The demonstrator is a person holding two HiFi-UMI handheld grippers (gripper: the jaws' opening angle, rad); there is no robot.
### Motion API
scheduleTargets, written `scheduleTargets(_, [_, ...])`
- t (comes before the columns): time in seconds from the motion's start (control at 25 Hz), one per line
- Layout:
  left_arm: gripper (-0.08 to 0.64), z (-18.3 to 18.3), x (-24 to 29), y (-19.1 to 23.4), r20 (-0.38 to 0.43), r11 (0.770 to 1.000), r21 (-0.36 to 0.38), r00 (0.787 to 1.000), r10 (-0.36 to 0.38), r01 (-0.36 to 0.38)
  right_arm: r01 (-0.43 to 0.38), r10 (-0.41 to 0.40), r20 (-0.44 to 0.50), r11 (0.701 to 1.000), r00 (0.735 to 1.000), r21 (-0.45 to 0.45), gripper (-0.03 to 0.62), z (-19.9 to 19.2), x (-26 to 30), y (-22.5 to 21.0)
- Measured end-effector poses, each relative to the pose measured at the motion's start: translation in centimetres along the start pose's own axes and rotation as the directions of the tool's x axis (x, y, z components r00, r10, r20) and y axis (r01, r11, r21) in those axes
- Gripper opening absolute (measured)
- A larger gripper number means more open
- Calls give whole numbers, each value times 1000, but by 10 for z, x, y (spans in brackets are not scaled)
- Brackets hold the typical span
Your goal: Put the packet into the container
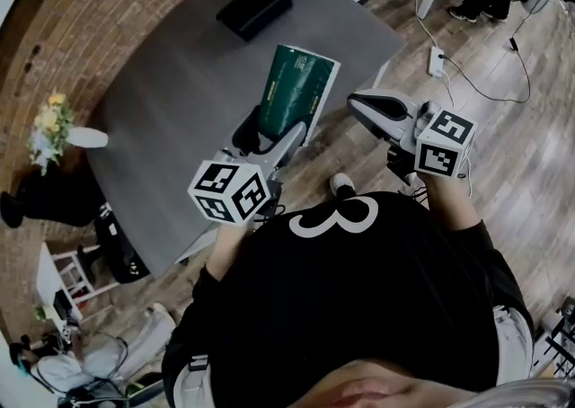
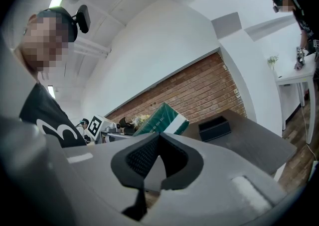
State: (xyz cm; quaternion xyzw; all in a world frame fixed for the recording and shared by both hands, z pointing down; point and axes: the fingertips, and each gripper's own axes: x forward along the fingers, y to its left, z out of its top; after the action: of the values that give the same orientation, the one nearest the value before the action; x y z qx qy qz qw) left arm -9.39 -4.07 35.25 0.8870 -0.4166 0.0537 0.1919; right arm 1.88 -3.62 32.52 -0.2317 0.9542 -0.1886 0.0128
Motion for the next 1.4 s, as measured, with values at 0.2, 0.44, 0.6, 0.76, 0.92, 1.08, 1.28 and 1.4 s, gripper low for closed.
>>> scheduleTargets(0.2, [394,32,57,21,-3,999,16,999,39,-39,-28,28,0,999,1000,18,2,29,9,-64])
scheduleTargets(0.44, [394,62,86,37,19,994,77,997,80,-81,-75,75,1,997,997,-10,2,54,18,-103])
scheduleTargets(0.6, [394,84,89,47,35,985,141,994,100,-104,-96,96,4,994,995,-45,2,65,24,-114])
scheduleTargets(0.76, [394,109,80,59,53,963,234,990,128,-137,-110,111,4,991,994,-79,2,76,31,-114])
scheduleTargets(0.92, [394,132,76,74,61,938,311,988,144,-155,-123,124,3,987,992,-103,2,85,42,-112])
scheduleTargets(1.08, [394,151,75,92,61,919,362,988,141,-154,-123,123,-10,987,992,-101,2,86,58,-116])
scheduleTargets(1.28, [393,178,87,125,49,899,411,988,145,-153,-124,121,-47,990,992,-63,2,78,84,-132])
scheduleTargets(1.4, [394,197,101,146,41,873,461,987,157,-158,-120,117,-72,992,990,-32,2,70,98,-145])
